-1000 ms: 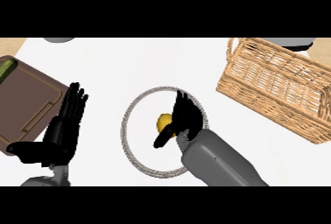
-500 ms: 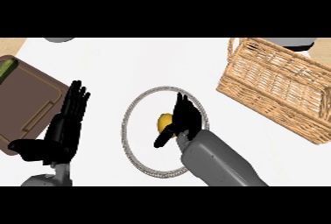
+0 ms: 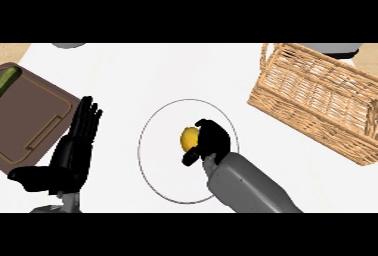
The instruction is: Pick the lemon from the placemat and place it in the basket
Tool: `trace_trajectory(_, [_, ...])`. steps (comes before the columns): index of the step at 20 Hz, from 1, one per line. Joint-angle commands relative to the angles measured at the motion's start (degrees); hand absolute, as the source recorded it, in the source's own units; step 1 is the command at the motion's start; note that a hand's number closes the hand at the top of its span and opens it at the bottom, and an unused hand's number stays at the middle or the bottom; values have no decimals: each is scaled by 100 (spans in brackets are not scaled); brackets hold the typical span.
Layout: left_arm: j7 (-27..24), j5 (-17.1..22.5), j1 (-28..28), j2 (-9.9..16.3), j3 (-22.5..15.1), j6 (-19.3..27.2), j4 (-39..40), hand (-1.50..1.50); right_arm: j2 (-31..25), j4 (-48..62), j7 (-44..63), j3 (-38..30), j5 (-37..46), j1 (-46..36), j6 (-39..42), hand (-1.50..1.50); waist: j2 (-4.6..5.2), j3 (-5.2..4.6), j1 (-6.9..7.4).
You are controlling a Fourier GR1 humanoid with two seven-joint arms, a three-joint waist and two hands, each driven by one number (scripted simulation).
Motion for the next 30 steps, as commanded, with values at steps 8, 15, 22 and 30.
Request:
trace_trajectory(8, [-226, -103, -49, -138, 222, -207, 292, 0, 80, 728, 243, 486, -445, -584, 30, 150, 16, 5, 3])
trace_trajectory(15, [-92, -112, 38, -188, 231, -341, 98, 0, 82, 699, 467, 781, -417, -928, -245, 150, 11, 5, 20])
trace_trajectory(22, [72, -142, -289, -213, 163, -332, 74, 0, 85, 3122, -646, 853, 653, -1633, -885, 150, 109, 6, 267])
trace_trajectory(30, [58, -98, -248, -194, 249, -434, 274, 0, 86, 2478, -359, 721, 839, -2339, -2223, 150, 34, 6, 186])
